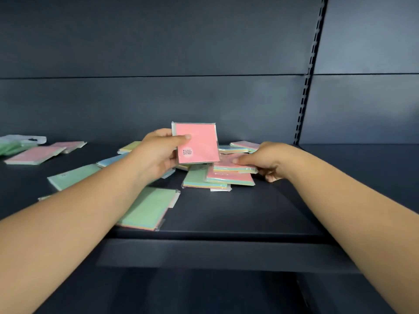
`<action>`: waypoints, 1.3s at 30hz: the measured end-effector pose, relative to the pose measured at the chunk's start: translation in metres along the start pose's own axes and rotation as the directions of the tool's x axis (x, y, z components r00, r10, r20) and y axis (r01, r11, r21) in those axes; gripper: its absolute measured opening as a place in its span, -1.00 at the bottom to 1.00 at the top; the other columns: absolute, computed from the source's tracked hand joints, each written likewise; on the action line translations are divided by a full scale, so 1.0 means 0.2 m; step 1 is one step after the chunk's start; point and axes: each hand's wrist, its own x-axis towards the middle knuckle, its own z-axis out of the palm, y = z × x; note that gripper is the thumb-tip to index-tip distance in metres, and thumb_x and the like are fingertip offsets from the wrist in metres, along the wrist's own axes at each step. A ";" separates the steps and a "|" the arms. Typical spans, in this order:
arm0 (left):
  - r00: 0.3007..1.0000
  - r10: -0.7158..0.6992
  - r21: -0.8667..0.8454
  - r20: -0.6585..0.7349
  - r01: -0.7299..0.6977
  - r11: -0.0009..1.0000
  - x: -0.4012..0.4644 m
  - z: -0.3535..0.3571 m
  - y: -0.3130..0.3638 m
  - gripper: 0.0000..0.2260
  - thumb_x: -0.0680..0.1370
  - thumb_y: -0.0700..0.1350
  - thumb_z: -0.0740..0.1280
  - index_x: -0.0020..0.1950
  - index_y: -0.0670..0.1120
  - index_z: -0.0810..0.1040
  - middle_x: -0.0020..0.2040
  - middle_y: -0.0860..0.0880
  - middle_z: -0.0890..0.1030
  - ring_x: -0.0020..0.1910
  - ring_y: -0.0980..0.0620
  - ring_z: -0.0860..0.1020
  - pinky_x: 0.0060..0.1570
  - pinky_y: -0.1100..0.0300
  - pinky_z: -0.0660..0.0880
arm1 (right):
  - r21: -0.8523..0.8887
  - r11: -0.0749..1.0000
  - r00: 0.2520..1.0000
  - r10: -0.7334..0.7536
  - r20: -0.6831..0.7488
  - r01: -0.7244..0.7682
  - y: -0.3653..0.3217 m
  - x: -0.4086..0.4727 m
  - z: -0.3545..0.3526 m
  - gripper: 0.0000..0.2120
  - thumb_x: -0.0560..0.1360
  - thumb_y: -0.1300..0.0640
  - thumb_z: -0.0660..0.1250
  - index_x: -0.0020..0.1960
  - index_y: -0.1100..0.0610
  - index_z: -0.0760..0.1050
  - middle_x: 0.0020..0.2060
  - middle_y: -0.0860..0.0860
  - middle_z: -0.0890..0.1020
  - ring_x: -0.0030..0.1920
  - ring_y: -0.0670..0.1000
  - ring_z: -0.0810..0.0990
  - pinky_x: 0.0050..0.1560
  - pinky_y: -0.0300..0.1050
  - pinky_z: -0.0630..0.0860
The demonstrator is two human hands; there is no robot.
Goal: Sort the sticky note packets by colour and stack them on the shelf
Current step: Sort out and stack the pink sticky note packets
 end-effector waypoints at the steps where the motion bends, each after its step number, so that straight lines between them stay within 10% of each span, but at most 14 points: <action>1: 1.000 0.009 -0.007 -0.002 -0.009 1.000 0.00 0.00 0.00 -0.92 0.52 -0.28 0.31 -0.12 -0.12 0.49 -0.17 -0.06 0.61 -0.29 0.04 0.61 -0.27 0.19 0.60 | 0.049 0.999 1.000 0.013 -0.001 -0.013 0.01 0.00 -0.01 -0.68 0.44 0.08 0.42 -0.30 0.10 0.29 -0.44 0.01 0.30 -0.44 -0.04 0.23 -0.41 -0.22 0.23; 12: 0.995 0.089 -0.056 -0.044 -0.091 0.994 -0.07 -0.09 0.05 -0.93 0.50 -0.28 0.33 -0.12 -0.13 0.55 -0.41 0.04 0.66 -0.45 0.12 0.63 -0.44 0.29 0.57 | 0.602 0.777 0.979 -0.091 -0.184 0.186 0.09 -0.12 -0.21 -0.82 0.39 0.41 0.38 -0.22 0.16 0.48 -0.38 0.05 0.61 -0.29 -0.02 0.57 -0.30 -0.17 0.56; 29: 0.983 0.097 -0.116 -0.155 -0.115 0.987 -0.55 -1.23 0.18 -0.90 0.51 -0.23 0.33 0.01 -0.11 0.54 -0.07 -0.06 0.66 -0.12 0.03 0.64 -0.27 0.19 0.59 | 0.839 0.447 0.935 -0.304 -0.183 0.309 -0.56 -0.62 0.74 -0.93 0.42 0.32 0.38 -0.18 0.18 0.54 -0.46 0.00 0.66 -0.44 -0.07 0.62 -0.45 -0.19 0.58; 39: 0.977 0.040 -0.118 -0.209 -0.066 0.991 -0.60 -1.81 0.19 -0.87 0.55 -0.30 0.24 -0.01 -0.12 0.54 -0.05 -0.07 0.63 -0.07 0.01 0.60 -0.15 0.15 0.59 | 0.839 0.495 0.969 -0.196 -0.148 0.228 -0.89 -0.71 1.21 -0.82 0.46 0.39 0.29 -0.25 0.16 0.44 -0.30 0.08 0.55 -0.30 0.02 0.53 -0.28 -0.06 0.51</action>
